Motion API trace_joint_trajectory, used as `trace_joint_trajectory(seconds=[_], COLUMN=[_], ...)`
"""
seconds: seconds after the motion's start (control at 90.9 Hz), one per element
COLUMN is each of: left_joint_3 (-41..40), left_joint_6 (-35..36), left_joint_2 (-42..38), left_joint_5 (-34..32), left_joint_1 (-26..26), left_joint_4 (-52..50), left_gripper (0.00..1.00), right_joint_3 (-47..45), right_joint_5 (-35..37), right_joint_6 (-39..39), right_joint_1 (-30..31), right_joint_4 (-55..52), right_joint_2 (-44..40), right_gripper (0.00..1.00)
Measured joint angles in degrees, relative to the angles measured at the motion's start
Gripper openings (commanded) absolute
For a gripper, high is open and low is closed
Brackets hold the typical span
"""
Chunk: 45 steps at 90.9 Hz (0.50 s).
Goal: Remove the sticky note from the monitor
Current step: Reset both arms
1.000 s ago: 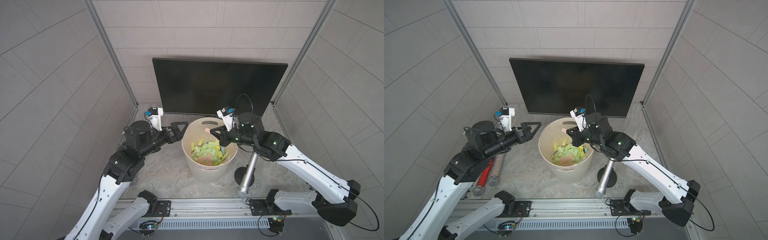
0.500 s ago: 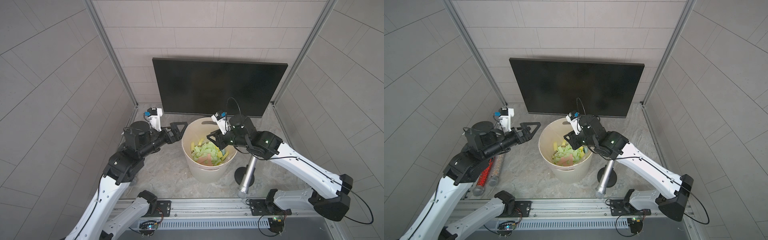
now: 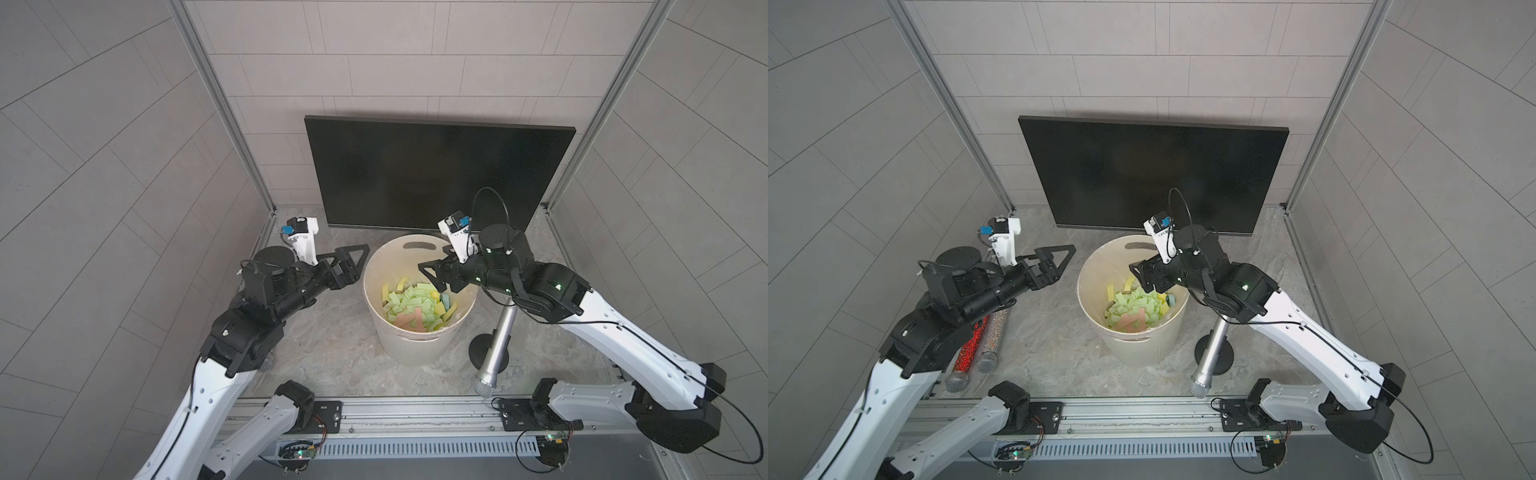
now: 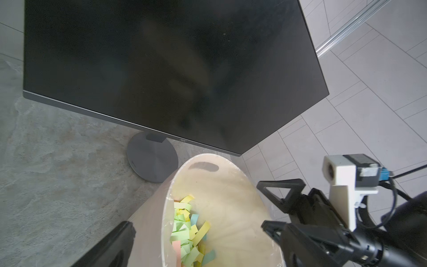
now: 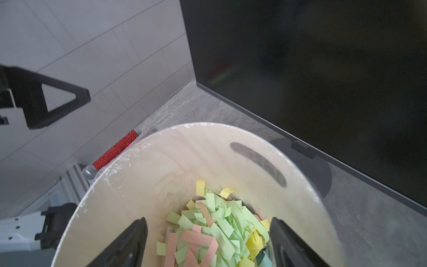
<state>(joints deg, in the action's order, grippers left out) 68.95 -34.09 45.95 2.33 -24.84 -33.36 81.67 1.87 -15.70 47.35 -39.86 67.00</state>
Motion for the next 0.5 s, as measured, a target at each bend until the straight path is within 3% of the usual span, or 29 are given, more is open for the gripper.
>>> trace_joint_trajectory(seconds=[0.209, 0.495], left_joint_3=[0.5, 0.7], left_joint_6=[4.0, 9.4], left_joint_2=[-0.3, -0.8], left_joint_5=[-4.8, -14.9], left_joint_1=[0.5, 1.1], left_joint_4=[-1.9, -2.0], left_gripper=[1.0, 1.0], right_joint_3=[-0.3, -8.9], right_joint_5=[4.6, 9.6], right_joint_6=[2.6, 2.8], right_joint_1=[-7.3, -26.2], right_joint_4=[0.1, 2.5], right_joint_2=[-6.0, -14.4], right_gripper=[1.0, 1.0])
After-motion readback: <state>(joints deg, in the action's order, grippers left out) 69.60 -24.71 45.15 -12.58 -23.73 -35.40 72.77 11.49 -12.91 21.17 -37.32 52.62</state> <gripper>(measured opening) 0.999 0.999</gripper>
